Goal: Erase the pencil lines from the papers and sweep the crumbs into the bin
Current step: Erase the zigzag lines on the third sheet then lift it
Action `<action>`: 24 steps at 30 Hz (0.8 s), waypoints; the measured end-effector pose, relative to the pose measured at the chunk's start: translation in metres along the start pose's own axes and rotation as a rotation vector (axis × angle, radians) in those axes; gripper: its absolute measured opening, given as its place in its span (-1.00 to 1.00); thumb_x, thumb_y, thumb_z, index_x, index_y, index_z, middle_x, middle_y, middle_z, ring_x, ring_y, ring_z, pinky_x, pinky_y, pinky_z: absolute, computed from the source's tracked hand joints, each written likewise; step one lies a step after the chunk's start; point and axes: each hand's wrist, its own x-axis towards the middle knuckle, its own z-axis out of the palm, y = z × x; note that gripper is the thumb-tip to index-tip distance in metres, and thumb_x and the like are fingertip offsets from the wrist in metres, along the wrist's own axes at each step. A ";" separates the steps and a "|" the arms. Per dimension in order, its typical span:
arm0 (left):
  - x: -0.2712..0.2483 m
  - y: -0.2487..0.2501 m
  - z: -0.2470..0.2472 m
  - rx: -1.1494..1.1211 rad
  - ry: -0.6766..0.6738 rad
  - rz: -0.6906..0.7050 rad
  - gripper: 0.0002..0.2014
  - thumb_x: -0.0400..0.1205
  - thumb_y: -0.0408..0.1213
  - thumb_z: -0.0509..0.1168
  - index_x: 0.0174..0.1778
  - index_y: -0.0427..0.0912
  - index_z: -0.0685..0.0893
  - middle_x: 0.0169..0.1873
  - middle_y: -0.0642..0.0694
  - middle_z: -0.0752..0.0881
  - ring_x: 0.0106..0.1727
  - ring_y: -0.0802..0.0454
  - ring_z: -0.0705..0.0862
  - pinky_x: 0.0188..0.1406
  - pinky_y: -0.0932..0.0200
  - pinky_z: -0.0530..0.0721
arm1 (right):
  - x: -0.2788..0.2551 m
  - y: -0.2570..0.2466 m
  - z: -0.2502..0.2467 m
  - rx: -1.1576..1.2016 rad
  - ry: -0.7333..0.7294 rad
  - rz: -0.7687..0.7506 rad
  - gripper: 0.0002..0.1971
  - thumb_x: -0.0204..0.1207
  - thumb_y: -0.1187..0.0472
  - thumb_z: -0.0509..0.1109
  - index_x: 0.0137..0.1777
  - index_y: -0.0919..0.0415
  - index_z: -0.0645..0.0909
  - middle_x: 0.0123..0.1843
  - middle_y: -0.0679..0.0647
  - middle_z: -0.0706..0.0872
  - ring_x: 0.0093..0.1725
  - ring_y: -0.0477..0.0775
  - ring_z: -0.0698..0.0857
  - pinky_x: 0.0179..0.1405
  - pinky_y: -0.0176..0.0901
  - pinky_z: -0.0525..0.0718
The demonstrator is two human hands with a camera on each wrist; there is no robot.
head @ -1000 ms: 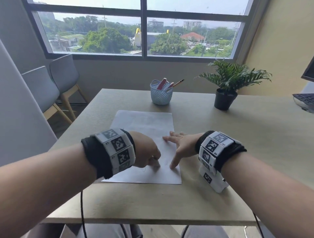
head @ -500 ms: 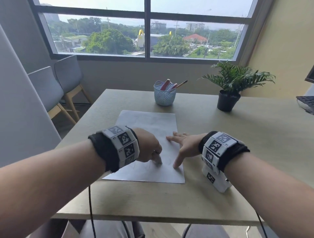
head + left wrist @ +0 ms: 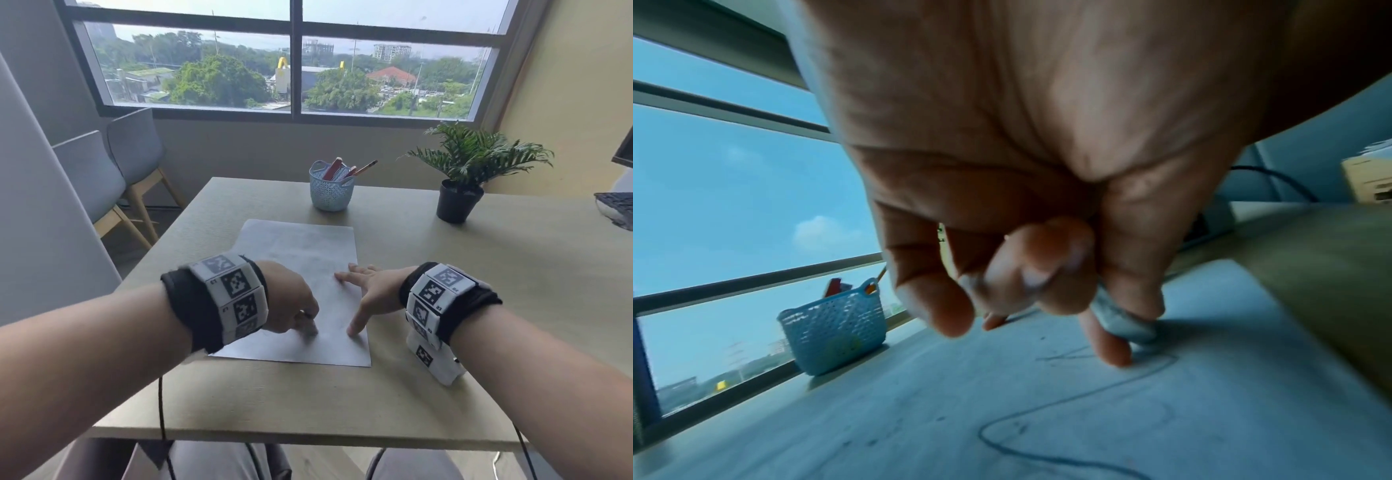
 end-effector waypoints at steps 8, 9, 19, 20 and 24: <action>0.004 -0.008 -0.004 -0.004 0.037 -0.065 -0.73 0.73 0.06 0.10 0.16 0.08 0.63 0.02 0.04 0.69 -0.12 -0.01 0.52 -0.15 0.16 0.44 | 0.000 -0.001 0.000 -0.021 0.006 0.004 0.12 0.25 -0.28 0.53 0.67 -0.28 -0.15 0.73 -0.12 -0.21 0.71 0.03 -0.17 0.66 0.20 -0.09; 0.003 -0.007 -0.003 -0.002 0.037 -0.059 -0.73 0.73 0.06 0.10 0.16 0.07 0.63 0.01 0.03 0.69 -0.10 -0.02 0.54 -0.15 0.16 0.43 | 0.000 -0.001 0.000 -0.020 0.007 0.004 0.12 0.25 -0.29 0.53 0.67 -0.28 -0.14 0.73 -0.12 -0.21 0.71 0.03 -0.17 0.66 0.20 -0.09; -0.005 -0.011 -0.003 -0.011 -0.023 -0.115 -0.60 0.71 0.17 0.03 0.22 0.03 0.61 0.05 0.01 0.68 -0.02 -0.03 0.57 -0.11 0.14 0.47 | -0.007 -0.005 -0.002 -0.023 0.010 0.003 0.11 0.28 -0.26 0.54 0.69 -0.23 -0.12 0.74 -0.07 -0.21 0.70 0.00 -0.18 0.67 0.14 -0.10; -0.005 -0.010 -0.002 -0.023 -0.022 -0.118 -0.61 0.72 0.15 0.03 0.22 0.02 0.61 0.03 0.01 0.68 -0.05 -0.03 0.55 -0.11 0.13 0.47 | -0.009 -0.006 -0.003 -0.045 0.012 0.015 0.11 0.28 -0.26 0.53 0.69 -0.23 -0.13 0.74 -0.06 -0.23 0.70 0.01 -0.20 0.67 0.15 -0.10; -0.005 -0.002 0.001 -0.042 0.003 -0.095 -0.69 0.75 0.04 0.05 0.21 0.01 0.60 0.01 0.01 0.67 -0.13 0.00 0.49 -0.15 0.14 0.42 | -0.022 -0.016 -0.005 -0.106 0.034 -0.009 0.10 0.31 -0.23 0.52 0.69 -0.22 -0.16 0.71 -0.07 -0.37 0.70 0.02 -0.23 0.66 0.17 -0.04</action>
